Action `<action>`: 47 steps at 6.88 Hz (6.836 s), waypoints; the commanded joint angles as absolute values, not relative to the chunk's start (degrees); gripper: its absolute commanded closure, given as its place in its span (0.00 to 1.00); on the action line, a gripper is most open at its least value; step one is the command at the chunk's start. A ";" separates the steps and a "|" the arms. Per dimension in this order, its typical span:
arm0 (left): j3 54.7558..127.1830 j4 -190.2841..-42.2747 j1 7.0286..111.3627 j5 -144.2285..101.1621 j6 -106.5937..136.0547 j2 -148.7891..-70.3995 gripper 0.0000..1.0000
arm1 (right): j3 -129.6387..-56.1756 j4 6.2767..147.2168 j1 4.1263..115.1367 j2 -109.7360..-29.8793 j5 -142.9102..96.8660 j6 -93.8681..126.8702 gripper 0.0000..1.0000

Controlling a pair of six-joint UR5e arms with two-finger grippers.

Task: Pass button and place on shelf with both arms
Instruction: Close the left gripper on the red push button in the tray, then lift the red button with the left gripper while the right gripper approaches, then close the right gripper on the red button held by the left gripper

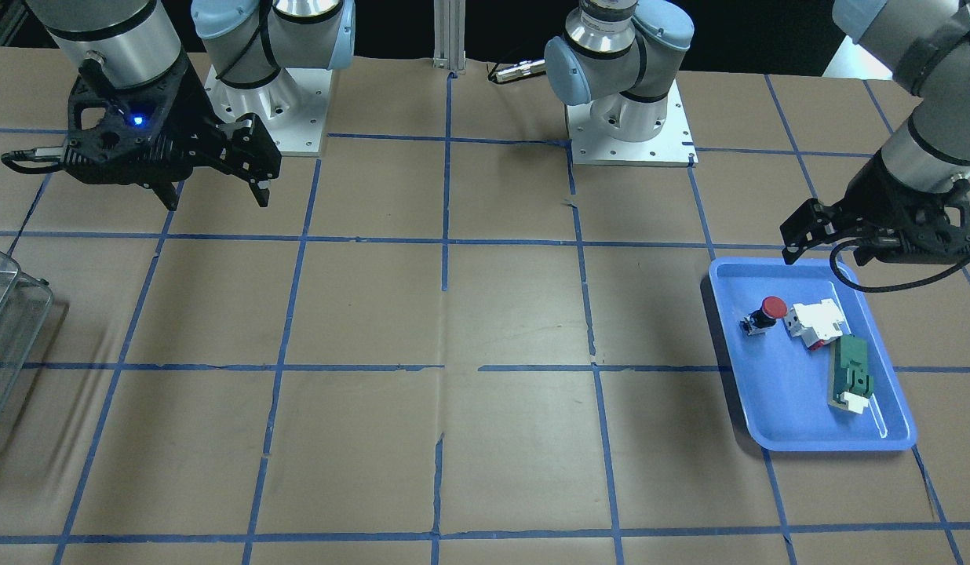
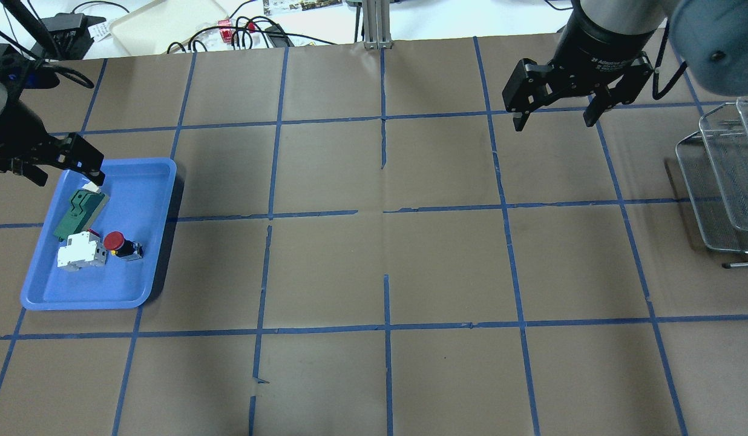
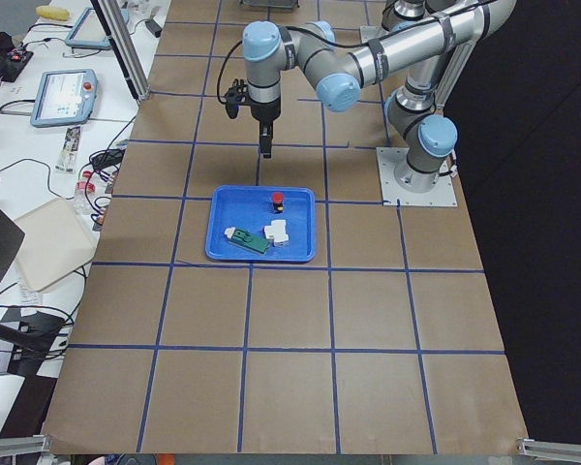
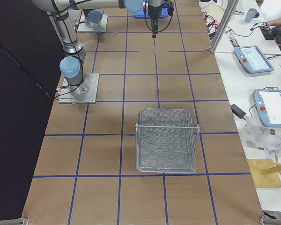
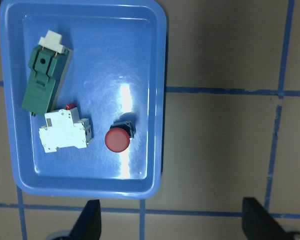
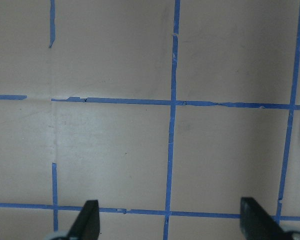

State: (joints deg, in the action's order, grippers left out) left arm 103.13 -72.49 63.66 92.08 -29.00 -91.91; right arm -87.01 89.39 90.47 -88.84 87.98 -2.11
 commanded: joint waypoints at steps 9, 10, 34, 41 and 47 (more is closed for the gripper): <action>121.64 -45.09 56.87 88.42 -37.35 -100.19 0.04 | -87.10 89.38 90.44 -88.86 87.98 -2.11 0.00; 121.47 -45.09 56.78 88.33 -37.35 -100.89 0.04 | -87.10 89.38 90.44 -88.86 87.98 -2.11 0.00; 101.34 -90.45 82.79 20.92 -35.95 -97.38 1.00 | -91.93 100.99 88.24 -85.69 55.11 -44.33 0.00; 104.66 -88.68 84.73 15.39 -37.35 -98.09 1.00 | -95.70 95.91 86.41 -90.43 43.34 -70.68 0.00; 106.17 -89.47 84.82 10.90 -34.89 -97.21 1.00 | -98.09 104.24 92.98 -91.93 43.94 -74.36 0.00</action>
State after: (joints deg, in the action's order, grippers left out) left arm 106.13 -89.43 84.87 11.05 -35.36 -97.27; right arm -98.14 102.84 92.14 -92.09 43.77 -75.13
